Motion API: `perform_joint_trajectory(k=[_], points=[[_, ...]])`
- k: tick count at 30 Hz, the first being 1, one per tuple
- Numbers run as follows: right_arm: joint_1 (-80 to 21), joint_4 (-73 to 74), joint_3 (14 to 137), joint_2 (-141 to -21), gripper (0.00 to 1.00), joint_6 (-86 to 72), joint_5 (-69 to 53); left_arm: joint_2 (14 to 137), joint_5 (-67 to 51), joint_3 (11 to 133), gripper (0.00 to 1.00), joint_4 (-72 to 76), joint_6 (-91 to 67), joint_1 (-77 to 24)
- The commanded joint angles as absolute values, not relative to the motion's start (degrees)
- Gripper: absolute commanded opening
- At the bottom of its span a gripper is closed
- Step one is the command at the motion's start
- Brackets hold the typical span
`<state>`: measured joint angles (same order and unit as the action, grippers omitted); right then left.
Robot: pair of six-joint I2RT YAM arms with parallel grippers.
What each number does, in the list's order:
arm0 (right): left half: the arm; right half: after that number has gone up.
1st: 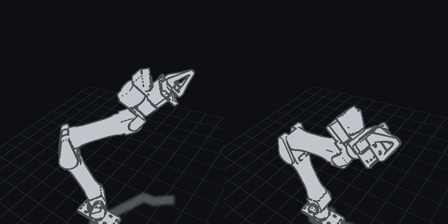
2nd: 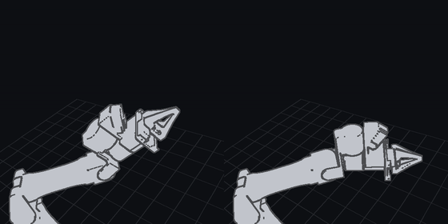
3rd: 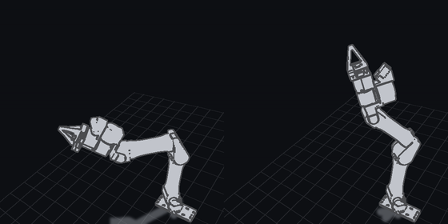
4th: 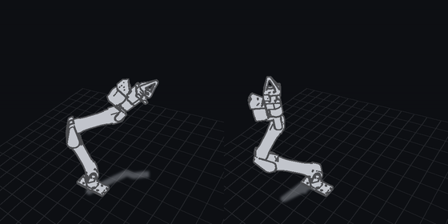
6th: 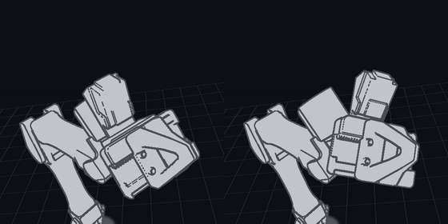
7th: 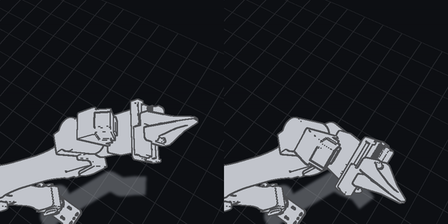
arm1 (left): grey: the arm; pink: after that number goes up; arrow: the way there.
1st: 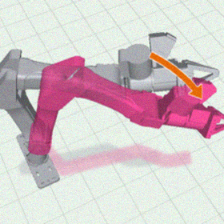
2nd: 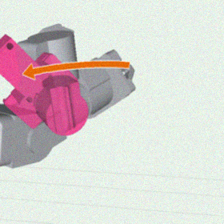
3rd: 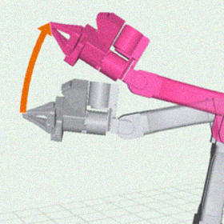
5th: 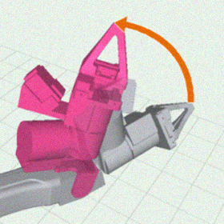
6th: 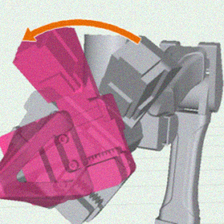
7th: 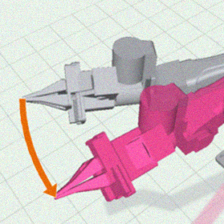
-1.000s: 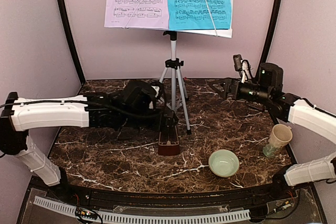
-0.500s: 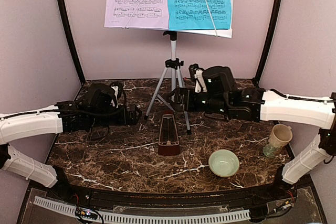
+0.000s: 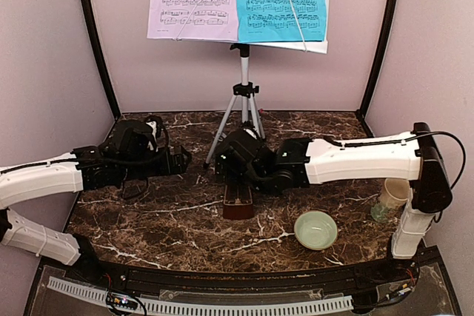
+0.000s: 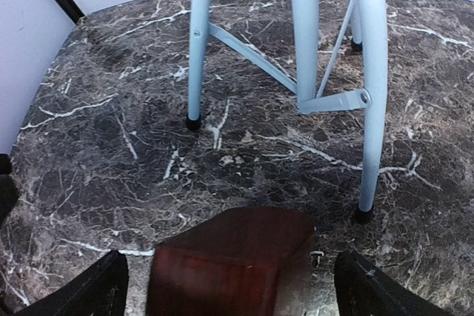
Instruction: Set up the instrument practice props
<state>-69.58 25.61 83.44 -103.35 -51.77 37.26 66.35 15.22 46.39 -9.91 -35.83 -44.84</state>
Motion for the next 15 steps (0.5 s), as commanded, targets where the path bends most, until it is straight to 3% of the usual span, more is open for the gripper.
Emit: perform_joint_trajectory(k=[1, 10, 15], points=[[-69.7, 26.4, 81.7, -103.6, 0.93, -57.7, 42.2, 63.6, 16.3, 44.1, 0.99, -7.9, -35.5, -44.0], [-69.2, 22.0, 78.0, -103.2, 0.62, -55.5, 42.3, 64.7, 13.6, 43.1, 0.99, -6.4, -33.7, -42.8], [-64.8, 14.2, 71.0, -96.1, 0.46, -47.1, 32.1, 65.8, 9.2, 41.6, 0.99, -3.4, -28.8, -42.8]])
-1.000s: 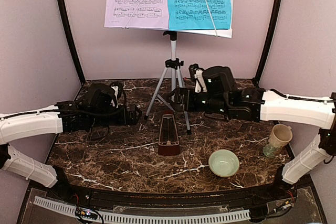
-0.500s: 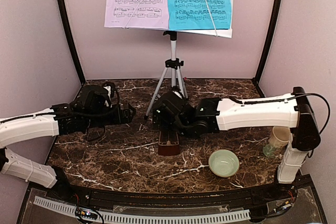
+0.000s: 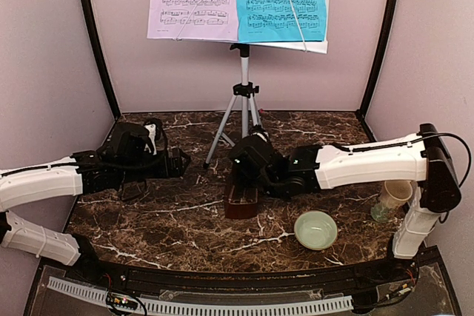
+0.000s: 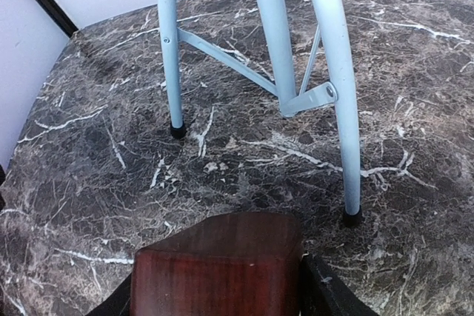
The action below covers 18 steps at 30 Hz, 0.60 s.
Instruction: Set up the instrument practice props
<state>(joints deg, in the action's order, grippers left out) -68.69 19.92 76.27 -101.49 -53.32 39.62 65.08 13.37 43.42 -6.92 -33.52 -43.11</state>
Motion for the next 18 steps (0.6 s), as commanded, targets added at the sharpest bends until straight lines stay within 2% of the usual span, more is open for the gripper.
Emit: perform_joint_trajectory(k=[1, 6, 11, 18], points=[[-63.6, 12.0, 69.2, -94.4, 0.44, -45.1, 29.3, 66.0, 7.7, 41.0, 0.99, -2.3, -27.2, -42.8], [-59.0, -0.9, 58.2, -85.1, 0.39, -35.4, 15.4, 64.0, -3.2, 33.8, 0.98, 9.1, -19.7, -42.8], [-55.8, -2.3, 56.6, -81.9, 0.35, -28.8, 6.2, 63.3, -14.6, 27.0, 0.92, 20.0, -14.8, -43.0], [-54.8, -2.7, 57.0, -80.5, 0.29, -24.1, 0.3, 69.6, -15.0, 22.9, 0.85, 28.5, -6.5, -46.0]])
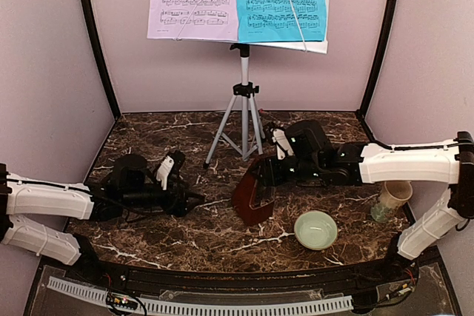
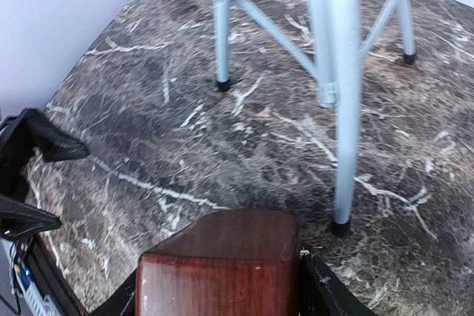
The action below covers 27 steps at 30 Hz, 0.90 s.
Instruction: Set up the instrument practice props
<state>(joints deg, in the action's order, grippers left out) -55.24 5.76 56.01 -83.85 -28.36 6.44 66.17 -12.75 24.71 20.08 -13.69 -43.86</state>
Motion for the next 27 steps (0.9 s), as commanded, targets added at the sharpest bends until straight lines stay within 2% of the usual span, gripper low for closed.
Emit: perform_joint_trajectory(k=[1, 4, 8, 11, 14, 17, 20, 21, 27], points=[[-54.8, -2.7, 57.1, -80.4, 0.29, -23.6, -0.4, 70.9, -13.3, 23.3, 0.85, 28.6, -4.9, -47.2], [-54.8, -2.6, 57.5, -80.6, 0.23, -23.6, -1.0, 75.7, -4.6, 25.8, 0.82, 27.7, -2.4, -51.9], [-54.8, -3.9, 57.6, -81.7, 0.22, -25.8, -1.7, 81.0, 1.4, 27.9, 0.75, 31.0, -6.4, -54.5], [-54.8, -4.3, 57.8, -82.8, 0.22, -26.9, -2.3, 84.1, 5.0, 28.5, 0.65, 33.1, -9.3, -54.8], [-54.9, -4.9, 57.3, -83.4, 0.20, -28.4, -2.2, 87.8, 4.6, 29.5, 0.57, 35.5, -9.4, -54.9], [-54.8, -4.4, 57.3, -83.8, 0.13, -30.5, -0.7, 90.8, 3.7, 30.6, 0.52, 36.2, -8.1, -55.5], [-54.9, -4.1, 57.2, -84.1, 0.07, -33.6, 0.9, 90.9, 0.2, 26.8, 0.50, 44.3, -5.9, -56.6], [-54.8, -4.2, 57.1, -84.2, 0.06, -34.4, 1.2, 90.6, -0.9, 25.2, 0.52, 47.6, -5.9, -56.7], [-55.9, -3.3, 57.8, -85.1, 0.04, -37.0, 4.8, 91.8, -4.2, 19.2, 0.91, 62.1, -5.7, -57.7]])
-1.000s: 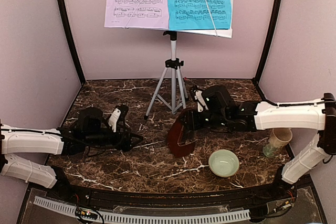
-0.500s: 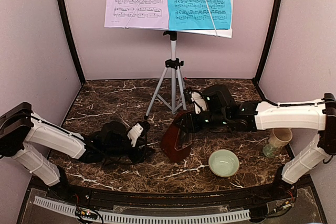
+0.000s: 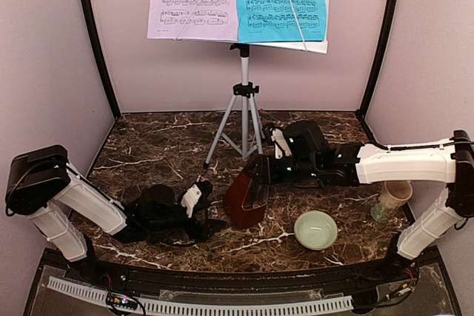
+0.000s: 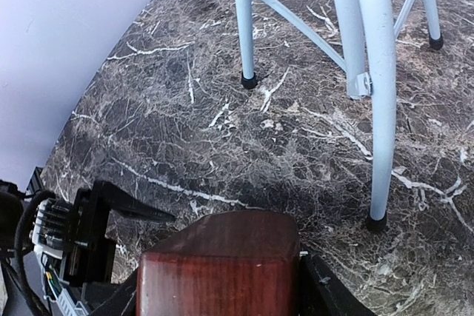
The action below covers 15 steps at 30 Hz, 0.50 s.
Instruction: Set up the instrument practice props
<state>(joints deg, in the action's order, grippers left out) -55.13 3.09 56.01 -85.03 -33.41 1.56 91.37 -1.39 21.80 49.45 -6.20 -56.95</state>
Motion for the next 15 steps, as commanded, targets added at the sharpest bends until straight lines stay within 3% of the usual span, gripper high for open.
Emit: perform_joint_trajectory(k=[1, 15], points=[[-56.2, -3.3, 58.0, -85.1, 0.04, -37.3, 5.8, 92.6, -4.5, 18.9, 0.97, 64.1, -5.7, -57.9], [-61.3, -0.6, 60.2, -85.4, 0.02, -38.2, 14.9, 108.9, -0.1, 17.0, 0.99, 89.0, -4.0, -59.5]])
